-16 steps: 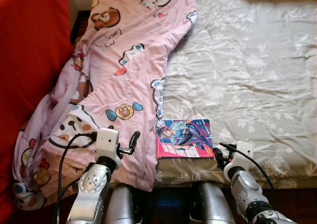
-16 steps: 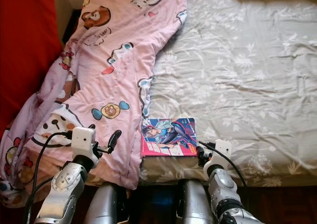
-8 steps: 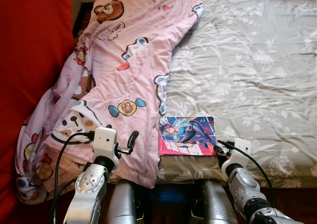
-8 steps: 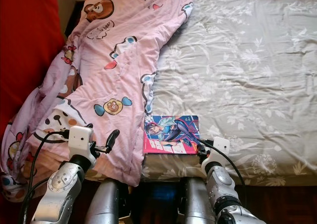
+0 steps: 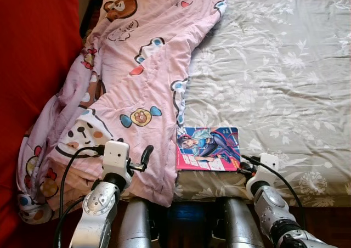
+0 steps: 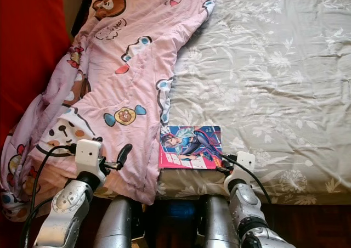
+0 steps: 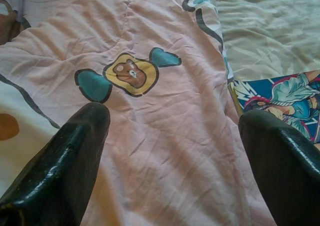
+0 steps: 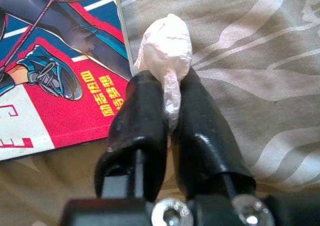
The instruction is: Clean up the room
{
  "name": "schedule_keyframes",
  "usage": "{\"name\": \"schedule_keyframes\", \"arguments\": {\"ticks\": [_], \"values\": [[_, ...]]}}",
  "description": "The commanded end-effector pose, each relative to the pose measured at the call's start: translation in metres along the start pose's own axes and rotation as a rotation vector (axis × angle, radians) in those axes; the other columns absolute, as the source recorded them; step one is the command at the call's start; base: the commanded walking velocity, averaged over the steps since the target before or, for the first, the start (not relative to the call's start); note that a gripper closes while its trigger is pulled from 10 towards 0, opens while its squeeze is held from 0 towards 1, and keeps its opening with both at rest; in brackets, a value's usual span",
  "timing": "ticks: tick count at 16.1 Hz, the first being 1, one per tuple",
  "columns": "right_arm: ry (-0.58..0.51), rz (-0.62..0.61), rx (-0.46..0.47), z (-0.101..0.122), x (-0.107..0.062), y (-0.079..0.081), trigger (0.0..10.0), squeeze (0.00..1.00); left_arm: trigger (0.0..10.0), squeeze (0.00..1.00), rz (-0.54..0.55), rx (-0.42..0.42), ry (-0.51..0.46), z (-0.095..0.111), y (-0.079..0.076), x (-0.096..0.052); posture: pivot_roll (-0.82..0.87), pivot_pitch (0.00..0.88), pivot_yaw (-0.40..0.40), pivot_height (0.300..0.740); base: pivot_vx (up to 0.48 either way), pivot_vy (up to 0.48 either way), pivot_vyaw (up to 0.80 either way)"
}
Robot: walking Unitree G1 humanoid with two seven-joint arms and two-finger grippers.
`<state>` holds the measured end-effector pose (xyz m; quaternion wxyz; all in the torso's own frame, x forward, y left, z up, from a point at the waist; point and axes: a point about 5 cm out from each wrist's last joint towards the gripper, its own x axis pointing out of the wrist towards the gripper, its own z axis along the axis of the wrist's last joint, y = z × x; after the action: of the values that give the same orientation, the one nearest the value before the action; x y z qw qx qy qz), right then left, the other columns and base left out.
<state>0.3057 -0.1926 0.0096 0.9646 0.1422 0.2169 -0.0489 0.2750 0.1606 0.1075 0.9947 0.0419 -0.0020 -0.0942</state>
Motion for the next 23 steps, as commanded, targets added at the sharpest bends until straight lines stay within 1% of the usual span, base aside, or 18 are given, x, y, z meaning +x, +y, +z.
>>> {"name": "schedule_keyframes", "arguments": {"ticks": [1,4,6,9,11,12,13,14,15,16,17,18,19,20,21,22,23], "values": [[0.057,-0.024,0.005,-0.018,-0.006,-0.006,0.0,0.0,10.0,0.0,0.008,0.006,0.04,-0.009,0.001,-0.004,0.14,0.328,0.036,0.622,0.0,0.0,0.0],[0.055,-0.033,-0.002,-0.019,-0.007,-0.007,0.0,0.0,10.0,0.0,0.012,0.004,0.044,-0.012,0.0,0.0,0.12,0.296,0.029,0.622,0.0,0.0,0.0],[0.036,-0.059,0.005,-0.017,-0.008,-0.012,0.0,0.0,10.0,0.0,0.023,0.004,0.041,-0.014,0.0,0.006,0.11,0.269,0.025,0.622,0.0,0.0,0.0],[0.015,-0.083,0.004,-0.018,-0.011,-0.021,0.0,0.0,10.0,0.0,0.064,-0.005,0.05,-0.022,0.004,0.019,0.07,0.19,0.013,0.622,0.0,0.0,0.0],[-0.022,-0.122,0.026,-0.016,-0.014,-0.032,0.0,0.0,10.0,0.0,0.101,-0.018,0.056,-0.026,0.01,0.022,0.05,0.151,0.006,0.622,0.0,0.0,0.0],[-0.063,-0.128,0.043,-0.01,-0.015,-0.036,0.0,0.0,10.0,0.0,0.122,-0.018,0.069,-0.031,0.013,0.026,0.03,0.094,-0.007,0.622,0.0,0.0,0.0],[-0.088,-0.128,0.043,-0.007,-0.016,-0.038,0.0,0.0,10.0,0.0,0.137,-0.004,0.077,-0.034,0.016,0.026,0.03,0.084,-0.009,0.622,0.0,0.0,0.0],[-0.139,-0.122,0.052,-0.003,-0.018,-0.04,0.0,0.0,10.0,0.0,0.164,-0.02,0.102,-0.041,0.024,0.024,0.0,0.042,-0.017,0.622,0.0,0.0,0.0],[-0.149,-0.12,0.049,-0.003,-0.019,-0.041,0.0,0.0,10.0,0.0,0.172,-0.031,0.118,-0.045,0.027,0.022,0.0,0.042,-0.017,0.622,0.0,0.0,0.0],[-0.167,-0.101,0.028,-0.008,-0.023,-0.041,0.0,0.0,10.0,0.0,0.189,-0.046,0.193,-0.065,0.033,0.013,-0.02,0.0,-0.022,0.622,0.0,0.0,0.0],[-0.161,-0.088,0.007,-0.014,-0.026,-0.041,4.9,0.0,10.0,0.0,0.195,-0.065,0.244,-0.078,0.033,0.007,-0.04,0.0,-0.024,0.622,0.0,0.0,0.0],[-0.148,-0.096,0.009,-0.02,-0.029,-0.044,10.0,0.0,10.0,0.0,0.195,-0.067,0.271,-0.085,0.033,0.002,-0.05,0.0,-0.024,0.622,0.0,0.0,0.0],[-0.126,-0.123,0.025,-0.03,-0.035,-0.05,10.0,0.0,10.0,0.0,0.195,-0.07,0.302,-0.093,0.031,-0.003,-0.05,0.0,-0.027,0.622,0.0,0.0,0.0],[-0.111,-0.139,0.033,-0.035,-0.038,-0.054,10.0,0.0,10.0,0.0,0.196,-0.075,0.32,-0.098,0.03,-0.006,-0.05,0.0,-0.028,0.622,0.0,0.0,0.0],[-0.04,-0.192,0.031,-0.056,-0.049,-0.064,10.0,0.0,10.0,0.0,0.186,-0.081,0.403,-0.115,0.027,-0.016,-0.06,0.0,-0.017,0.622,0.0,0.0,0.0],[-0.015,-0.207,0.053,-0.066,-0.055,-0.067,10.0,0.0,10.0,0.0,0.19,-0.08,0.447,-0.123,0.026,-0.023,-0.07,0.0,-0.014,0.626,0.0,0.0,0.0],[-0.001,-0.216,0.065,-0.07,-0.057,-0.069,10.0,0.0,10.0,0.0,0.194,-0.08,0.47,-0.127,0.026,-0.025,-0.08,0.0,-0.009,0.635,0.0,0.0,0.0]]}}
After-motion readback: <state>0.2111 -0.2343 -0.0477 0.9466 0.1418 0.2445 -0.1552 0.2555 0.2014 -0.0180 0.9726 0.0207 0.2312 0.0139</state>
